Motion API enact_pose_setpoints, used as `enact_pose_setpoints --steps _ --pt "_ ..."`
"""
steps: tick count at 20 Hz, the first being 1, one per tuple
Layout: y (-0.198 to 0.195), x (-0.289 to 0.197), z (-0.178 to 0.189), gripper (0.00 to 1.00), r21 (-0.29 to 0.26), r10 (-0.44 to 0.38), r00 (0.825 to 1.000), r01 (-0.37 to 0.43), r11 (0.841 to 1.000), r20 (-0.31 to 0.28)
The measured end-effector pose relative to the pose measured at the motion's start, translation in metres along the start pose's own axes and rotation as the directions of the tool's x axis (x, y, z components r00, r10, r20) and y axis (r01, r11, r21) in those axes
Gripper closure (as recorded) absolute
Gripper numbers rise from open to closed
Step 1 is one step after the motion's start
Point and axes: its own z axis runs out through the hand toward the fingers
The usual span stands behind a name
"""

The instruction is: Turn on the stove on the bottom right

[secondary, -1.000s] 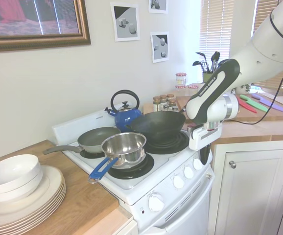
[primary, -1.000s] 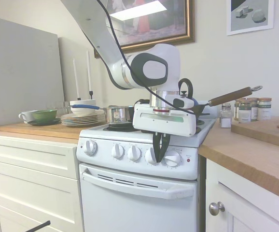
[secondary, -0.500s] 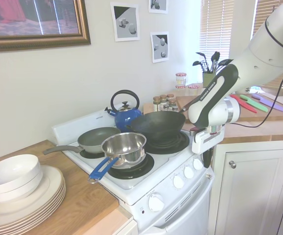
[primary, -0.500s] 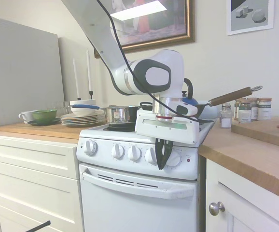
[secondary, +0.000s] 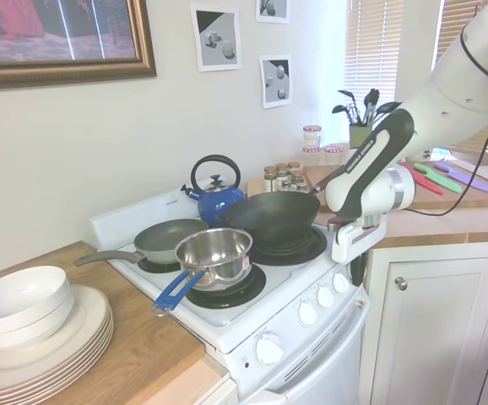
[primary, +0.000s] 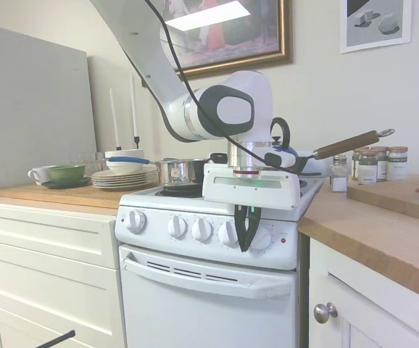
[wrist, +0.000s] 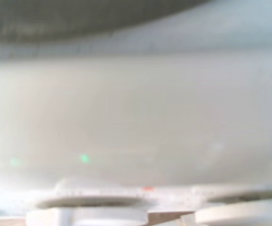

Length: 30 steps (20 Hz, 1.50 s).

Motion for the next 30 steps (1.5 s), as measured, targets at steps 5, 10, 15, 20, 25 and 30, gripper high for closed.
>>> enact_pose_setpoints --steps 5,10,15,20,25,30 --pt "0.038 0.005 0.010 1.00 -0.060 0.017 0.997 -0.022 0.998 -0.080" --pt "0.040 0.000 0.004 1.00 -0.048 0.010 0.995 -0.014 0.999 -0.094" --pt "0.035 -0.033 -0.020 1.00 -0.008 -0.015 0.994 0.014 1.000 -0.107" --pt "0.044 -0.066 -0.038 1.00 0.023 -0.025 0.993 0.028 0.999 -0.120" --pt "0.045 -0.094 -0.043 0.00 0.053 -0.002 0.994 0.008 0.999 -0.109" --pt "0.042 -0.109 -0.037 0.00 0.061 0.004 0.996 0.001 0.998 -0.086"
